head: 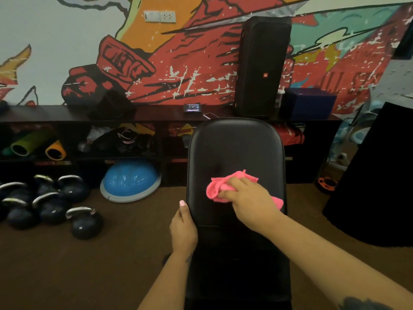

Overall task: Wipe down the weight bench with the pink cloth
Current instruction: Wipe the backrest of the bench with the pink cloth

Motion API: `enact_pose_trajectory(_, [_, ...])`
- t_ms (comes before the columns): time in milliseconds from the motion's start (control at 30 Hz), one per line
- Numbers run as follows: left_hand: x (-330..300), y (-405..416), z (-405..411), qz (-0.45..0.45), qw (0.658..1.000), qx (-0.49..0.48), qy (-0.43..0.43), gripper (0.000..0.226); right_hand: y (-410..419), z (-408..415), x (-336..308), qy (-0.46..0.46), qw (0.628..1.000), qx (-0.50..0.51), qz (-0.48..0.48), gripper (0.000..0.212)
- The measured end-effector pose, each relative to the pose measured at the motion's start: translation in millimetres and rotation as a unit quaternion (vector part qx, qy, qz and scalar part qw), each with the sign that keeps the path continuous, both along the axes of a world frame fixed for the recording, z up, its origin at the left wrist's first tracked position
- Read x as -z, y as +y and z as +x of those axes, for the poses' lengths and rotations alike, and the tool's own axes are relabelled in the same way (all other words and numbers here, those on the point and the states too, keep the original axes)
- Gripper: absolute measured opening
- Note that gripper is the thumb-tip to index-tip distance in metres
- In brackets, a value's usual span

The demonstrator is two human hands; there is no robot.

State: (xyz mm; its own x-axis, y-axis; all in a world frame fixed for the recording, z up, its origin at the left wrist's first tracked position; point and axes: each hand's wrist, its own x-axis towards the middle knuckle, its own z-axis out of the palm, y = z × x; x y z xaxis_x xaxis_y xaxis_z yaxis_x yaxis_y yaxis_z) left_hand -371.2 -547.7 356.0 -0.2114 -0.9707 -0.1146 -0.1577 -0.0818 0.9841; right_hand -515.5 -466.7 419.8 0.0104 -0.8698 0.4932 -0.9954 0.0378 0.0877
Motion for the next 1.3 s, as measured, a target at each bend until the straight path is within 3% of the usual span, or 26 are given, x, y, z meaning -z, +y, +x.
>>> enact_pose_trajectory(233, [5,-3,1,0.022,1.000,0.015,0.013,0.044,-20,-8,-26,-0.062,0.992,0.081,-0.072,0.042])
enact_pose_trajectory(433, [8,-3,1,0.005,1.000,0.012,0.018,0.046,-13,18,-16,-0.019,0.995,-0.016,0.093,0.047])
enact_pose_trajectory(567, [12,-6,0,0.020,1.000,0.013,0.013,0.051,-7,-5,-22,-0.002,0.999,0.017,0.032,0.036])
enact_pose_trajectory(700, [10,-6,0,0.030,0.999,0.021,0.015,0.045,-27,2,-36,-0.047,0.996,0.073,-0.012,0.041])
enact_pose_trajectory(900, [12,-5,0,0.013,1.000,0.013,0.023,0.048,-23,23,-25,-0.017,0.996,-0.019,0.089,0.043])
enact_pose_trajectory(1000, [12,-6,0,0.021,0.999,0.017,0.018,0.049,-16,4,-28,-0.003,0.999,-0.001,0.046,0.030])
enact_pose_trajectory(1133, [9,-5,1,0.026,0.999,0.021,0.015,0.046,-31,13,-38,-0.029,0.998,0.059,0.017,0.038])
enact_pose_trajectory(1300, [9,-3,-1,0.002,1.000,-0.003,0.018,0.047,-26,48,-15,-0.014,0.992,-0.034,0.123,0.046])
